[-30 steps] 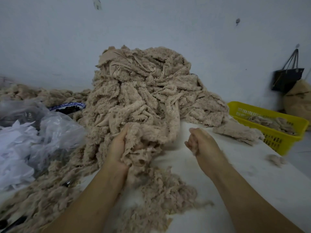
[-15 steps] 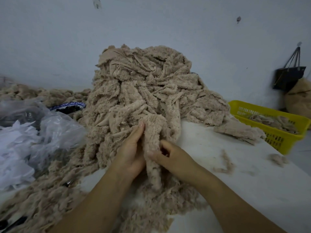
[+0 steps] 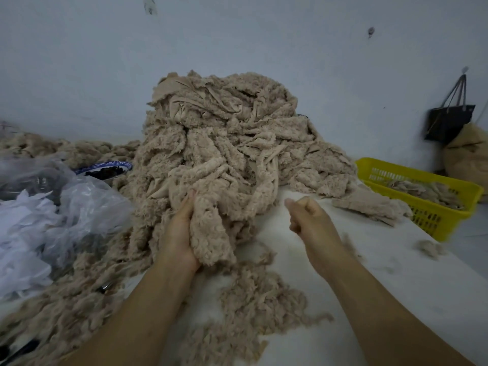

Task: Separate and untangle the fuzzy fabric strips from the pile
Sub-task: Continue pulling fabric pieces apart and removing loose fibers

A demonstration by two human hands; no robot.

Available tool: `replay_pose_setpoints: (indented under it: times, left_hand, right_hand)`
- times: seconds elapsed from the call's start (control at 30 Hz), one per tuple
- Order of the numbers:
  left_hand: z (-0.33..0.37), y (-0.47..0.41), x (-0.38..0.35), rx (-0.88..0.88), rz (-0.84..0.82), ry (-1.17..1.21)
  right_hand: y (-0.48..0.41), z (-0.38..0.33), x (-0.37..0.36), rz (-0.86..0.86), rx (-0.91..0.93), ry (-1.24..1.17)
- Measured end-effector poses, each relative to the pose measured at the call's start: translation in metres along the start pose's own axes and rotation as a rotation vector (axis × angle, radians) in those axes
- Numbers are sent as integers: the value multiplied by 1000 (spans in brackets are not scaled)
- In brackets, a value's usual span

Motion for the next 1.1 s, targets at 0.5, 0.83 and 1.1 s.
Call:
replay_pose_setpoints:
  times: [0.5, 0.83, 1.1]
  left_hand:
    - [-29, 18, -23, 90, -193, -840]
    - [-30, 27, -26, 118, -262, -857]
    - [-31, 21, -24, 140, -167, -894]
  right_hand:
    - [6, 3, -23, -134, -314, -472]
    - [22, 15, -33, -317, -440, -269]
    - [7, 1, -17, -176, -402, -608]
Point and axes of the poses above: each hand's wrist, its own y-axis away from the middle knuckle, its own x-axis out of the back of the hand, z = x × y, the point moved 2 cm from there along -y, towards the middle knuckle, and after that the axes turned 2 degrees about z, right-handed, at the moved point
